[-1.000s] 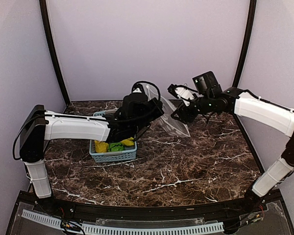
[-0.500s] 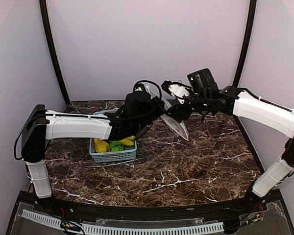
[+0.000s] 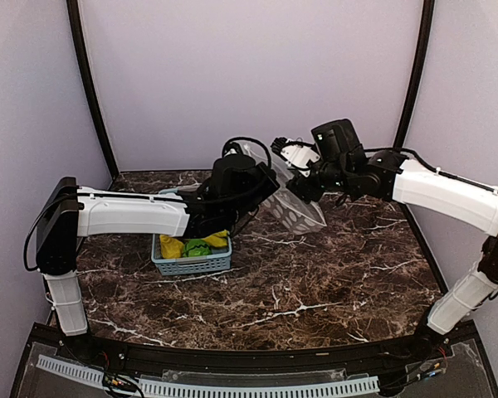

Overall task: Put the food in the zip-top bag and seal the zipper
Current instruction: Open the zipper food storage bag at the center of the board.

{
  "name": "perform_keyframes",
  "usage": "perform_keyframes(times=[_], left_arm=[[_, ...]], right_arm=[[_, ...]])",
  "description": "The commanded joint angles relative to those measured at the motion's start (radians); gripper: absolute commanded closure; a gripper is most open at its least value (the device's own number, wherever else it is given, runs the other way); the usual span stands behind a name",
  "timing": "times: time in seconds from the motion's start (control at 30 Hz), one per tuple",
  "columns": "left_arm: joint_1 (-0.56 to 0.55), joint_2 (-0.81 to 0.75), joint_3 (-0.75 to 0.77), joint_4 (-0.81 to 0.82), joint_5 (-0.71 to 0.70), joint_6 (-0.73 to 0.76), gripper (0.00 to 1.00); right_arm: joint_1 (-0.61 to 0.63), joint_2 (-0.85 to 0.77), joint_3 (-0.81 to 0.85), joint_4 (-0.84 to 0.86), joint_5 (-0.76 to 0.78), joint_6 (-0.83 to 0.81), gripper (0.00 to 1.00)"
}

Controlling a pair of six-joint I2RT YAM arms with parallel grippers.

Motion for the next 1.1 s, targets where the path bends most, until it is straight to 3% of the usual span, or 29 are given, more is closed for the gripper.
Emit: perform_keyframes(times=[0.0,0.3,0.6,0.8,1.07], left_arm=[[-0.005,-0.009,-0.007,-0.013,-0.022,-0.026,0.99],[-0.003,0.024,0.009,-0.039,0.012,-0.062,0.99],[-0.003,0.042,0.033,0.003,0.049,-0.047,0.99],[-0.003,0.043,0.043,-0.002,0.040,-0.040,0.99],[-0.004,0.042,0.051,-0.016,0.024,-0.042,0.99]], right_arm=[[0.003,-0.047,-0.018,0.077,0.102,-0.061,0.23],[0.003,-0.051,0.030,0.063,0.091,-0.061,0.28],[0.016,-0.034,0.066,-0.029,-0.025,-0.033,0.21],[0.016,-0.051,0.068,-0.038,0.007,-0.045,0.20],[0.021,-0.066,0.044,-0.115,-0.138,0.035,0.19]])
